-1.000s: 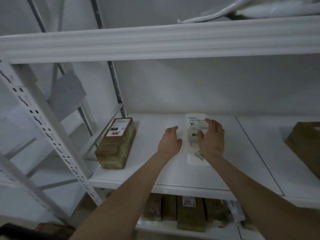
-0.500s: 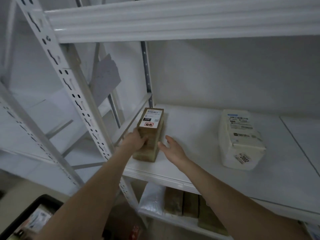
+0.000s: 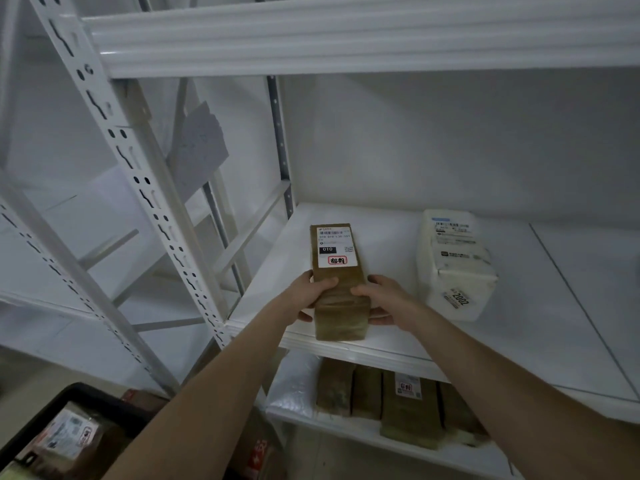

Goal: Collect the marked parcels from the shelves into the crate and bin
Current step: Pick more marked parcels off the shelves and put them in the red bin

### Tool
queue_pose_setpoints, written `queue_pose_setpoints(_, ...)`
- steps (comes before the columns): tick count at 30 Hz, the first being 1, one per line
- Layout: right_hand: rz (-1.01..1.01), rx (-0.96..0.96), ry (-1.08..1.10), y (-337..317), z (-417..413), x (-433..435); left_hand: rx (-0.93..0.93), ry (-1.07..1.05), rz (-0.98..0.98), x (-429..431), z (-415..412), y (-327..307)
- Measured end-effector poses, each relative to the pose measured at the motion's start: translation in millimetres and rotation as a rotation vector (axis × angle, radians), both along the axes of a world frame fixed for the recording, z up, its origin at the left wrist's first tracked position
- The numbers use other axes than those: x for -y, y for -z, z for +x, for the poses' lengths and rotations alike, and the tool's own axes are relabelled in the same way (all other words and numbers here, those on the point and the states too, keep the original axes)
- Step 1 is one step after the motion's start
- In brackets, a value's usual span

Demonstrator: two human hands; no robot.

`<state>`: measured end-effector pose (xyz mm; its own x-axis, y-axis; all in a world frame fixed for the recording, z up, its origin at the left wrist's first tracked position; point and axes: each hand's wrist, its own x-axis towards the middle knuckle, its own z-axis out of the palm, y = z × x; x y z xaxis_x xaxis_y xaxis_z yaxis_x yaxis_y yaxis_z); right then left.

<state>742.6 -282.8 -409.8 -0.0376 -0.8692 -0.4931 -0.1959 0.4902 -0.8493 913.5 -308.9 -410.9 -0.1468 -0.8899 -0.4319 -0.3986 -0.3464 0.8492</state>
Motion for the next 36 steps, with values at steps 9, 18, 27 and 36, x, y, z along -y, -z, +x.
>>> queue_pose_setpoints(9, 0.047, 0.001, -0.069, 2, -4, -18, -0.192, -0.005, 0.034, -25, -6, 8)
queue_pose_setpoints(18, 0.017, 0.067, 0.012, 0, -4, -32, -0.222, -0.032, 0.038, -27, 0, 8)
queue_pose_setpoints(27, -0.02, 0.078, 0.042, 1, 1, -39, -0.238, -0.047, 0.025, -26, 5, 10)
queue_pose_setpoints(36, -0.055, 0.163, 0.063, 4, 10, -62, -0.243, -0.06, 0.007, -60, 17, 1)
